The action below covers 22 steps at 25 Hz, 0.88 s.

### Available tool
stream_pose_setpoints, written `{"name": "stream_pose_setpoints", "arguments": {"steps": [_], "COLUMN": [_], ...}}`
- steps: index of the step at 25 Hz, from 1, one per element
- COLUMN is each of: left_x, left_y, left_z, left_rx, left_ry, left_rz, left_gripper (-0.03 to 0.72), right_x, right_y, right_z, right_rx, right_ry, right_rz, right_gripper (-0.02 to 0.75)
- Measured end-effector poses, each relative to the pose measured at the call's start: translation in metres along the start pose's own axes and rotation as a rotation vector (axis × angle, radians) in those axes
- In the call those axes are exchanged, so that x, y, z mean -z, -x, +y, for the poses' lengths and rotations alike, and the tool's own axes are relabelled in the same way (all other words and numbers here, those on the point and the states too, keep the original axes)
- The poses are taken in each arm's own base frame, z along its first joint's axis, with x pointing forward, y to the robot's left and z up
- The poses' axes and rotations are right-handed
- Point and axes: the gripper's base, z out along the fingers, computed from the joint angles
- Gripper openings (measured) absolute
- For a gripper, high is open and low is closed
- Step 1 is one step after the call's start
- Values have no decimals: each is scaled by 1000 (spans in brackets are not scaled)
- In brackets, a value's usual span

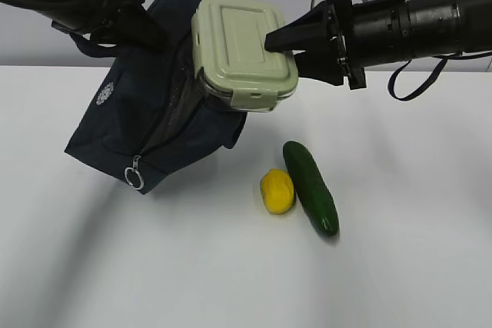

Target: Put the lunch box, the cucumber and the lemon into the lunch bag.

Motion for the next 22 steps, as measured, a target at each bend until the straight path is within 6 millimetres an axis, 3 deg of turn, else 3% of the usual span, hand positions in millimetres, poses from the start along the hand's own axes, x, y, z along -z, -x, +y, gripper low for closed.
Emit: {"name": "stream_pose_setpoints", "arguments": {"steps": [15,22], "left_x": [0,-9], "left_y": [1,-3], "left_z": [-3,-18], "left_rx": [31,8], "left_ry": [-33,-64], "left_rz": [-12,15], "left_gripper": [-13,-13], "right_x": [0,-4], "right_y": [0,-2], "right_z": [-9,-7], "right_rx": [37,43], "right_ry": [-98,-99], "right_rz": [5,12], "right_gripper": [351,351]}}
